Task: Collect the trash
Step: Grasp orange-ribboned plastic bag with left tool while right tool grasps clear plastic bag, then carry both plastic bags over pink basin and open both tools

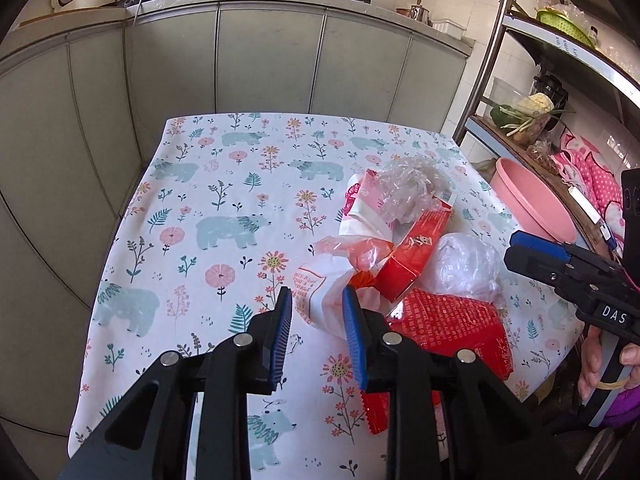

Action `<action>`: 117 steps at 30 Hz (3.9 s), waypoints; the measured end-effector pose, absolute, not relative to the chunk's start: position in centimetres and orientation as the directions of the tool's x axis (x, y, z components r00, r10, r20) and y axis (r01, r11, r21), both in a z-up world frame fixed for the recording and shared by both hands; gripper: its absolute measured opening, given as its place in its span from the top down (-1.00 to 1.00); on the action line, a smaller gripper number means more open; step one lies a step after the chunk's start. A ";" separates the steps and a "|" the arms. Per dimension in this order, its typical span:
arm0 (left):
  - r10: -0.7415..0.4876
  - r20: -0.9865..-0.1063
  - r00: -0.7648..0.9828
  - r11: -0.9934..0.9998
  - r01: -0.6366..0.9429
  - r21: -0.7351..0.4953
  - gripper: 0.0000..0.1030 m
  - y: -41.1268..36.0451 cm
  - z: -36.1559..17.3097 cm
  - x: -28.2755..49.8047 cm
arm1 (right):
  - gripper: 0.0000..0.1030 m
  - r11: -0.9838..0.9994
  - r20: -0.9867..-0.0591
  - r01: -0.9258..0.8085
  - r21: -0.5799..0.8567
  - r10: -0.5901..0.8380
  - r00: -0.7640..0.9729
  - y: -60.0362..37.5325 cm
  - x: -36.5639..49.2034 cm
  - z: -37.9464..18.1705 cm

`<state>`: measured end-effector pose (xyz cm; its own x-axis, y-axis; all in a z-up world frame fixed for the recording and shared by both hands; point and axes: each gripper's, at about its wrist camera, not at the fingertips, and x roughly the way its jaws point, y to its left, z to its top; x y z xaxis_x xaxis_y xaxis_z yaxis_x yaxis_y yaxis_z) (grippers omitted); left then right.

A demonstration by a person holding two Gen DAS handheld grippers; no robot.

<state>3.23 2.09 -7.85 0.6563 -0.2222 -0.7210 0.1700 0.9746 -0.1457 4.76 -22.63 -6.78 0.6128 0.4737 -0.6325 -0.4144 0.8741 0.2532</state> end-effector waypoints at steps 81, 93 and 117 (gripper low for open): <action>-0.561 -0.350 0.750 0.822 0.552 -0.136 0.94 -20.9 7.1 8.4 | 0.73 0.994 -0.255 0.052 0.099 -0.025 0.967 -41.3 1.2 2.6; -0.579 -0.424 0.697 0.799 0.587 -0.126 0.94 -26.9 4.2 11.1 | 0.73 0.983 -0.313 0.142 0.117 -0.099 0.945 -44.5 2.6 0.1; -0.503 -0.665 0.552 0.823 0.540 -0.174 0.85 -32.3 -5.0 15.8 | 0.56 0.961 -0.505 0.235 0.146 -0.132 0.853 -47.6 7.6 -7.3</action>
<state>15.81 -32.27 -5.02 0.5521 -0.5029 -0.6650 0.5405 0.8232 -0.1738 7.63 -47.60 -7.30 0.8529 -0.1322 -0.5050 0.2354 0.9609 0.1461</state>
